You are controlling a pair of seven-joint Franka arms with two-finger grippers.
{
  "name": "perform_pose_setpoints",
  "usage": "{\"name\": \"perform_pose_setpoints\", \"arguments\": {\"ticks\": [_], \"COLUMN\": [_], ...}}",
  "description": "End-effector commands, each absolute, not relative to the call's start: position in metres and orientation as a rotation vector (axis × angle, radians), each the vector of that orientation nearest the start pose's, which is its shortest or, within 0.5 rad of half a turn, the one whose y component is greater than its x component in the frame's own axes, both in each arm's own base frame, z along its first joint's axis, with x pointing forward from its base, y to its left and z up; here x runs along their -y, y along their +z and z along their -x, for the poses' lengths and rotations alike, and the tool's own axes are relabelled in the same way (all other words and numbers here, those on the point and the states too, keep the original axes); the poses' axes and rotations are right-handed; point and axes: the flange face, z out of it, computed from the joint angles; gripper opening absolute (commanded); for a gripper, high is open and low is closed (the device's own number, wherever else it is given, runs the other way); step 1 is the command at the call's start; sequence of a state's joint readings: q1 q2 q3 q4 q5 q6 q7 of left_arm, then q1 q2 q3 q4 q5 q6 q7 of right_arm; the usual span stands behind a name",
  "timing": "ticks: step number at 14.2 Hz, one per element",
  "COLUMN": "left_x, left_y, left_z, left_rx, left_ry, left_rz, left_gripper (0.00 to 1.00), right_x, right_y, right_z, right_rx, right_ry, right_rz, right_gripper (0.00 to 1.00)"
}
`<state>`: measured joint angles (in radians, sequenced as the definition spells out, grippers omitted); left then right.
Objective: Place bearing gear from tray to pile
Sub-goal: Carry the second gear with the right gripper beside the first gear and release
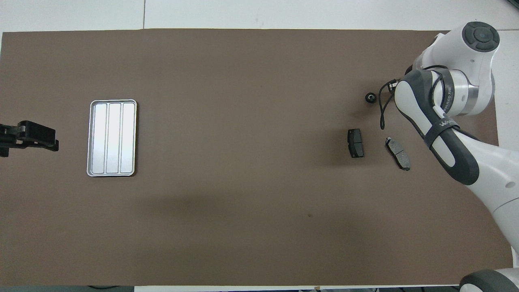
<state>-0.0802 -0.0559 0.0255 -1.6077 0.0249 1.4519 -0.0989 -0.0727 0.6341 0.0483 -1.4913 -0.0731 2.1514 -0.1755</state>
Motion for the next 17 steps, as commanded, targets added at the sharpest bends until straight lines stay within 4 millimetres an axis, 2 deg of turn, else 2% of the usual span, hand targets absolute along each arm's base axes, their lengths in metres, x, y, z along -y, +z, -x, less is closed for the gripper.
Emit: {"name": "perform_pose_setpoints", "arguments": {"ticks": [1, 6, 7, 8, 11, 14, 17], "left_x": [0.025, 0.025, 0.025, 0.025, 0.025, 0.025, 0.025], "left_y": [0.628, 0.628, 0.628, 0.628, 0.628, 0.628, 0.627], "left_z": [-0.517, -0.517, -0.517, -0.517, -0.517, -0.517, -0.517], "left_rx": [0.070, 0.070, 0.070, 0.070, 0.070, 0.073, 0.070], "left_ry": [0.144, 0.144, 0.144, 0.144, 0.144, 0.142, 0.147], "left_rz": [3.119, 3.119, 3.119, 3.119, 3.119, 3.119, 3.118], "left_gripper": [1.00, 1.00, 1.00, 1.00, 1.00, 1.00, 1.00], "right_x": [0.024, 0.024, 0.023, 0.021, -0.002, -0.010, -0.029], "right_y": [0.288, 0.285, 0.286, 0.293, 0.340, 0.408, 0.466], "right_z": [-0.707, -0.705, -0.705, -0.705, -0.700, -0.681, -0.660], "right_rx": [0.317, 0.311, 0.303, 0.305, 0.350, 0.327, 0.359], "right_ry": [-0.082, -0.076, -0.078, -0.090, -0.088, -0.047, -0.040], "right_rz": [3.160, 3.156, 3.156, 3.157, 3.159, 3.167, 3.172], "right_gripper": [0.00, 0.00, 0.89, 1.00, 1.00, 1.00, 1.00]}}
